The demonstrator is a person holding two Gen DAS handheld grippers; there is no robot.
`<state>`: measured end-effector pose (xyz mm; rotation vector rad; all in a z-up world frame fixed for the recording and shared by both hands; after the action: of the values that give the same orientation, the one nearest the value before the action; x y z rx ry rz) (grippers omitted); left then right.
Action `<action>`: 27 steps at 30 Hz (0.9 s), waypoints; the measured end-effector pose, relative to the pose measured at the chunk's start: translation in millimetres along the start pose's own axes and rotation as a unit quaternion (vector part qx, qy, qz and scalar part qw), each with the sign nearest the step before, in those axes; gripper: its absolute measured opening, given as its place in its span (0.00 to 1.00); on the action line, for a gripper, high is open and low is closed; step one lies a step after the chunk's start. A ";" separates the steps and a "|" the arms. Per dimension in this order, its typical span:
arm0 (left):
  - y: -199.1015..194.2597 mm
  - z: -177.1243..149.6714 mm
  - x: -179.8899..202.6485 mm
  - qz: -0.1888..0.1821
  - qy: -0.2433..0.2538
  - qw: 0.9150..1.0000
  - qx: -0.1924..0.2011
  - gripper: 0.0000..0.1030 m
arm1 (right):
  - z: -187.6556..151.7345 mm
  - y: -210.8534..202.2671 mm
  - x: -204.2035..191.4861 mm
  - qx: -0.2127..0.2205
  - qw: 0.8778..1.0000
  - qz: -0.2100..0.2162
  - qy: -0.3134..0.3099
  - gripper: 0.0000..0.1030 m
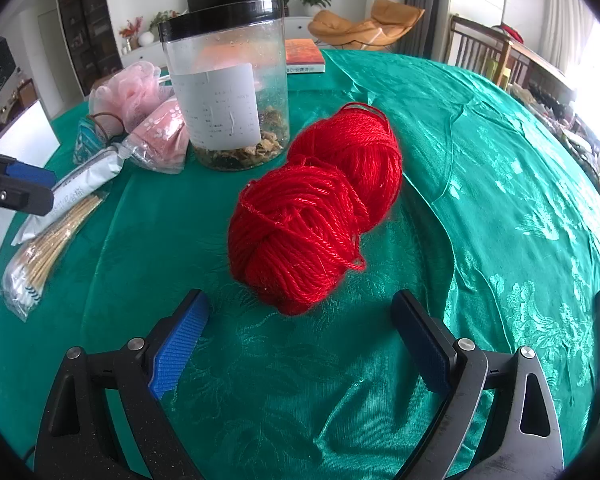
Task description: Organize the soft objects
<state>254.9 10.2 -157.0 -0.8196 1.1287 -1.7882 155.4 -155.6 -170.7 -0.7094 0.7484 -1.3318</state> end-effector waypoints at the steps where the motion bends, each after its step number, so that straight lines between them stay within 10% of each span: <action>1: 4.1 1.7 -2.4 0.022 -0.001 1.000 -0.001 0.88 | 0.0 0.0 0.0 0.000 1.000 0.000 0.000 0.92; 6: 21.2 4.1 -12.5 0.072 -0.007 0.997 -0.003 0.66 | 0.1 -0.2 0.3 0.000 1.000 0.000 0.000 0.92; 17: -34.4 -32.9 -40.7 -0.009 -0.162 0.984 0.078 0.42 | 45.2 -24.4 31.1 0.023 0.980 0.110 0.165 0.90; 19: -45.8 -33.7 -33.5 -0.020 -0.171 0.981 0.089 0.31 | 47.7 9.7 23.9 -0.058 0.980 0.115 0.150 0.75; 20: -56.6 -37.5 -31.6 -0.026 -0.175 0.980 0.096 0.27 | 45.9 22.8 24.6 -0.087 0.981 0.101 0.141 0.49; 27: -114.1 -48.2 -34.9 -0.038 -0.169 0.972 0.155 0.18 | 89.7 -24.9 56.9 0.013 0.990 0.052 0.129 0.45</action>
<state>193.6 86.2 -73.1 -0.9414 0.5859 -1.7457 218.6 -212.3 -102.3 -0.4751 0.9595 -1.3490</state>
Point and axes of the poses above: each gripper's, at about its wrist camera, not at the fingertips, and y roughly the way its jaws point, x to its right, z to its top, the point moved 9 cm from there along y, roughly the way its jaws point, and after that the axes turned 5 degrees about y, right-handed, at the moved point
